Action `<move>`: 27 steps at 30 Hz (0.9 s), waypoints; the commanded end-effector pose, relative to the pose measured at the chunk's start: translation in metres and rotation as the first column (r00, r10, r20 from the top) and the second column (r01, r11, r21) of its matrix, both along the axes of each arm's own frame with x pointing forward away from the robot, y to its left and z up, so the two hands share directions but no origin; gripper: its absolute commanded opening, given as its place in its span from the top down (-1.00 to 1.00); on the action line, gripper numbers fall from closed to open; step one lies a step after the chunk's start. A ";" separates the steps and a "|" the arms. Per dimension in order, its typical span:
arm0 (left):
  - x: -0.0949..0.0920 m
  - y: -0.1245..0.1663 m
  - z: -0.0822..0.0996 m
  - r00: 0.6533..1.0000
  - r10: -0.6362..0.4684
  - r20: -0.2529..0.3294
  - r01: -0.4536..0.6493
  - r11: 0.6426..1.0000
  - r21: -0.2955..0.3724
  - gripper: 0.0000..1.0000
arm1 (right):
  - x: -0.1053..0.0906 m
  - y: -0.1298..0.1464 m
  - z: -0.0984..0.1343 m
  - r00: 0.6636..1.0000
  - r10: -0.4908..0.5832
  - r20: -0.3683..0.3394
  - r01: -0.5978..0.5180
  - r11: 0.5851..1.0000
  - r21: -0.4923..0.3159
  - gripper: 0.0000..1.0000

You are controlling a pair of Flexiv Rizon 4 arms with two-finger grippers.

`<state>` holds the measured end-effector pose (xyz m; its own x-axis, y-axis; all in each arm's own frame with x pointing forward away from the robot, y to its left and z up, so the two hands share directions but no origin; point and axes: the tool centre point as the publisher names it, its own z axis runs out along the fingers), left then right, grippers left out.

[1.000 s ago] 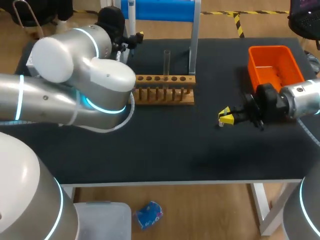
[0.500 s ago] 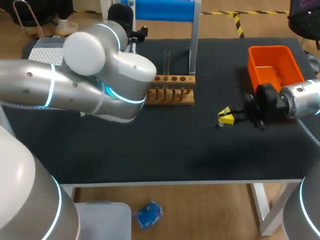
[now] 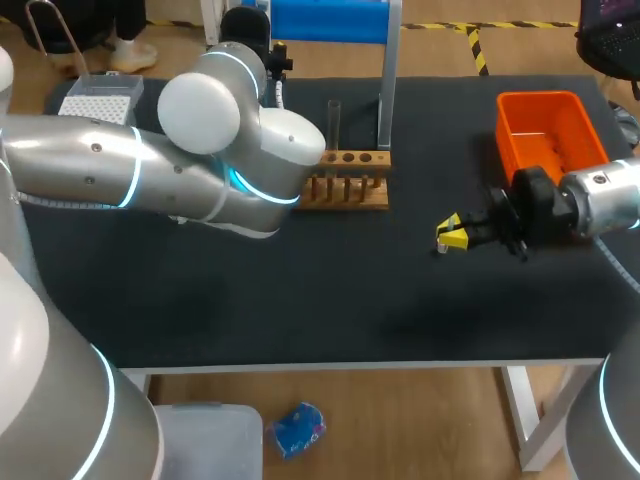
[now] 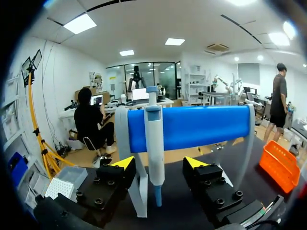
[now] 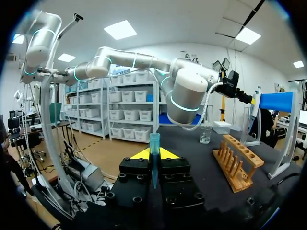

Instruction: Invert the test tube, pick up the pipette, mount the tip to pipette, aspirate from beaker and dispense into the tube, eject the tip, return the pipette, and cap with the stopper.

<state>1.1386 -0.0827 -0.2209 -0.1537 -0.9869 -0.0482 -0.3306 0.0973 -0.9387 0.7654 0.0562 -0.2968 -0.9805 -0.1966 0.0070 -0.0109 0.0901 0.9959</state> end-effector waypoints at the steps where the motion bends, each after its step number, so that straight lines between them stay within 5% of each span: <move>1: 0.009 -0.002 -0.006 1.000 0.019 0.018 -0.019 1.000 -0.005 -0.20 | 0.000 0.000 0.000 1.000 0.000 0.001 0.000 1.000 -0.001 1.00; 8: 0.017 -0.001 -0.007 1.000 0.005 0.025 -0.005 1.000 -0.017 0.04 | 0.000 0.000 0.000 1.000 0.000 0.001 0.000 1.000 -0.001 1.00; 27: 0.032 -0.001 -0.010 1.000 -0.025 0.017 0.026 1.000 -0.014 0.04 | 0.000 0.000 0.000 1.000 0.000 0.001 0.000 1.000 -0.001 1.00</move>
<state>1.1661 -0.0843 -0.2293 -0.1744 -0.9839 -0.0383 -0.3130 0.0923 -0.9453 0.7654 0.0562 -0.2968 -0.9805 -0.1966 0.0070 -0.0109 0.0901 0.9959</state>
